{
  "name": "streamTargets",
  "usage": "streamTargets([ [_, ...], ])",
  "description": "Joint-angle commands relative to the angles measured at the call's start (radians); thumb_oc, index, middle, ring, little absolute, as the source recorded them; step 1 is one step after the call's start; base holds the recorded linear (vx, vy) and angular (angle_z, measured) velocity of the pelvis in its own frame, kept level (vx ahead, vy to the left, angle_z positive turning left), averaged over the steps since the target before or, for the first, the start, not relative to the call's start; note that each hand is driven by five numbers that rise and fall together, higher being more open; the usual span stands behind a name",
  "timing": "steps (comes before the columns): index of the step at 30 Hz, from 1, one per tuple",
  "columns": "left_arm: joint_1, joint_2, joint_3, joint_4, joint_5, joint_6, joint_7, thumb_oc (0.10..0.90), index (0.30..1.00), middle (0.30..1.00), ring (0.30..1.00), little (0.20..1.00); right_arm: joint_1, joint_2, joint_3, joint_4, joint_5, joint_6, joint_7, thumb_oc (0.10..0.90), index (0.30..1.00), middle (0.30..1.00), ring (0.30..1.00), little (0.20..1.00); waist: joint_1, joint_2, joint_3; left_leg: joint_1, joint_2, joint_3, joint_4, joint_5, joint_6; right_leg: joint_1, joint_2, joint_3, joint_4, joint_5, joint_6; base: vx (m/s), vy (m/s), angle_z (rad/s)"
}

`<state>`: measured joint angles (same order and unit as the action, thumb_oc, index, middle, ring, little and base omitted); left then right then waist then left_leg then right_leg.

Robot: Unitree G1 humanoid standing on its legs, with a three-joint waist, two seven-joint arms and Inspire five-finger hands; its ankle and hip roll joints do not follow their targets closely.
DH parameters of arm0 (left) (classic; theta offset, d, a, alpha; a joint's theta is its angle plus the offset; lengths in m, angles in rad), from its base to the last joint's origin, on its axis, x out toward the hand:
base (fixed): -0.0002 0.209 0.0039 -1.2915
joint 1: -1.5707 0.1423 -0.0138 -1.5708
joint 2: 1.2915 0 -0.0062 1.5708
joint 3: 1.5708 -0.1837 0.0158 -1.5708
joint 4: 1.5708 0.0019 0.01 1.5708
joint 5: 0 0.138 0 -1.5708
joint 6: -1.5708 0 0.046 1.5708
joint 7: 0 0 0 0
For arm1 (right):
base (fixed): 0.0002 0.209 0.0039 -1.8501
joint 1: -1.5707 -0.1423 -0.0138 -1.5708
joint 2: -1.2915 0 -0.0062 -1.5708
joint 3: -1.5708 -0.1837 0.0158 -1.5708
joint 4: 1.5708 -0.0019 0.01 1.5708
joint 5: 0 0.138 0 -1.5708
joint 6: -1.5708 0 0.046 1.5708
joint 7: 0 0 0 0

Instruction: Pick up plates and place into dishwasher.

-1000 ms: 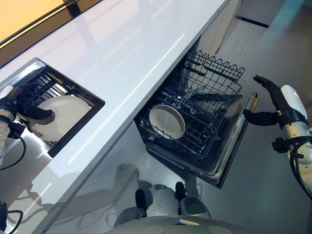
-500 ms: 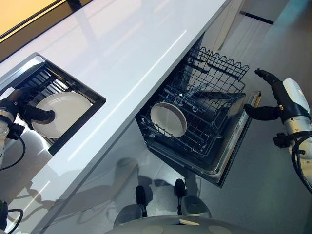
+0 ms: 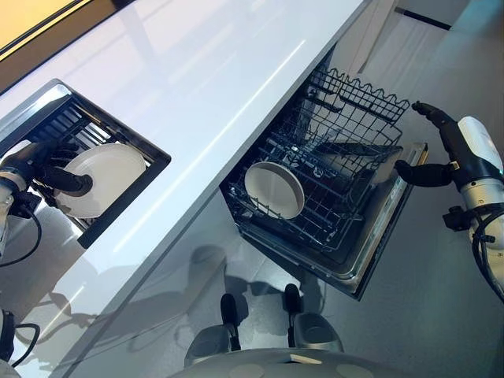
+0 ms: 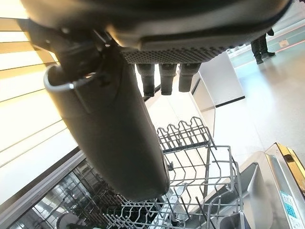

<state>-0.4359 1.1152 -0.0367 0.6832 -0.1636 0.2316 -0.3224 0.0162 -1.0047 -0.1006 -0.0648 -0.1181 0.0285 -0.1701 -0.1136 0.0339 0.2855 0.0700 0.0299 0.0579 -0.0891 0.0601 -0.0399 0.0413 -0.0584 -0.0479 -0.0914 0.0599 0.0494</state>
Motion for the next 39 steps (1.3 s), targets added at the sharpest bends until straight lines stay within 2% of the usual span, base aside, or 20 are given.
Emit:
streamTargets([
  [1, -0.097, 0.087, -0.053, 0.06, -0.034, 0.046, -0.067, 0.435, 0.587, 0.587, 0.587, 0.535, -0.115, -0.098, -0.045, -0.074, 0.029, -0.038, -0.079, 0.8, 0.9, 0.9, 0.9, 0.9, -0.012, -0.018, -0.065, 0.005, -0.072, 0.029, 0.002, -0.042, 0.035, -0.011, 0.007, -0.023, 0.023, 0.03, 0.079, 0.02, -0.036, -0.01],
  [3, -0.101, 0.091, -0.061, 0.062, -0.028, 0.059, -0.091, 0.385, 0.545, 0.545, 0.545, 0.485, -0.108, -0.094, -0.051, -0.075, 0.029, -0.041, -0.085, 0.8, 0.9, 0.9, 0.9, 0.9, -0.011, -0.015, -0.068, 0.006, -0.073, 0.025, 0.002, -0.042, 0.036, -0.009, 0.006, -0.025, 0.023, 0.029, 0.079, 0.02, -0.033, 0.0],
  [5, -0.106, 0.095, -0.067, 0.069, -0.036, 0.054, -0.094, 0.232, 0.413, 0.413, 0.413, 0.332, -0.106, -0.094, -0.053, -0.078, 0.031, -0.032, -0.091, 0.8, 0.9, 0.9, 0.9, 0.9, -0.009, -0.012, -0.074, 0.009, -0.075, 0.02, 0.002, -0.043, 0.037, -0.005, 0.007, -0.025, 0.021, 0.029, 0.078, 0.02, -0.035, 0.0],
  [6, -0.11, 0.094, -0.069, 0.075, -0.051, 0.052, -0.085, 0.116, 0.314, 0.314, 0.314, 0.216, -0.109, -0.092, -0.05, -0.075, 0.031, -0.03, -0.095, 0.8, 0.9, 0.9, 0.9, 0.9, -0.01, -0.011, -0.077, 0.011, -0.075, 0.019, 0.002, -0.044, 0.037, -0.003, 0.008, -0.024, 0.02, 0.028, 0.077, 0.0, 0.0, 0.0],
  [7, -0.113, 0.093, -0.068, 0.079, -0.053, 0.052, -0.087, 0.1, 0.3, 0.3, 0.3, 0.2, -0.11, -0.092, -0.048, -0.074, 0.031, -0.03, -0.096, 0.8, 0.9, 0.9, 0.9, 0.9, -0.01, -0.01, -0.079, 0.012, -0.075, 0.019, 0.002, -0.045, 0.036, -0.002, 0.008, -0.025, 0.019, 0.027, 0.077, 0.0, 0.0, 0.0],
  [17, -0.129, 0.105, -0.046, 0.084, -0.052, 0.033, -0.037, 0.1, 0.3, 0.3, 0.3, 0.2, -0.092, -0.079, -0.055, -0.058, 0.04, -0.046, -0.121, 0.8, 0.9, 0.9, 0.9, 0.9, -0.004, -0.005, -0.113, 0.021, -0.075, 0.013, 0.002, -0.048, 0.031, 0.013, 0.012, -0.027, 0.015, 0.019, 0.076, 0.0, -0.037, 0.01],
  [21, -0.143, 0.111, -0.032, 0.073, -0.073, 0.013, 0.057, 0.1, 0.3, 0.3, 0.3, 0.2, -0.094, -0.069, -0.046, -0.048, 0.042, -0.059, -0.128, 0.8, 0.9, 0.9, 0.9, 0.9, 0.001, -0.005, -0.123, 0.023, -0.076, 0.006, 0.002, -0.049, 0.03, 0.02, 0.013, -0.028, 0.013, 0.016, 0.075, -0.02, -0.046, 0.03],
  [27, -0.176, 0.15, 0.012, 0.036, -0.066, -0.1, 0.388, 0.1, 0.3, 0.3, 0.3, 0.2, -0.088, -0.061, -0.053, -0.042, 0.081, -0.108, -0.129, 0.8, 0.9, 0.9, 0.9, 0.9, 0.005, -0.005, -0.143, 0.03, -0.074, 0.001, 0.002, -0.05, 0.025, 0.03, 0.013, -0.03, 0.012, 0.011, 0.071, -0.02, -0.041, 0.0],
  [34, -0.155, 0.177, 0.07, -0.148, 0.054, -0.159, 0.617, 0.1, 0.3, 0.3, 0.3, 0.2, -0.087, -0.014, -0.052, -0.063, 0.188, -0.174, -0.095, 0.8, 0.9, 0.9, 0.9, 0.9, 0.02, -0.008, -0.163, 0.033, -0.075, -0.011, 0.002, -0.052, 0.021, 0.04, 0.016, -0.034, 0.013, 0.001, 0.06, -0.02, -0.029, 0.02],
  [39, -0.126, 0.216, 0.093, -0.267, 0.187, -0.187, 0.721, 0.1, 0.3, 0.3, 0.3, 0.2, -0.12, 0.013, -0.03, -0.062, 0.265, -0.196, -0.066, 0.8, 0.9, 0.9, 0.9, 0.9, 0.035, -0.011, -0.175, 0.031, -0.075, -0.021, 0.002, -0.042, 0.018, 0.041, 0.016, -0.045, 0.016, 0.004, 0.053, -0.02, -0.027, 0.02],
])
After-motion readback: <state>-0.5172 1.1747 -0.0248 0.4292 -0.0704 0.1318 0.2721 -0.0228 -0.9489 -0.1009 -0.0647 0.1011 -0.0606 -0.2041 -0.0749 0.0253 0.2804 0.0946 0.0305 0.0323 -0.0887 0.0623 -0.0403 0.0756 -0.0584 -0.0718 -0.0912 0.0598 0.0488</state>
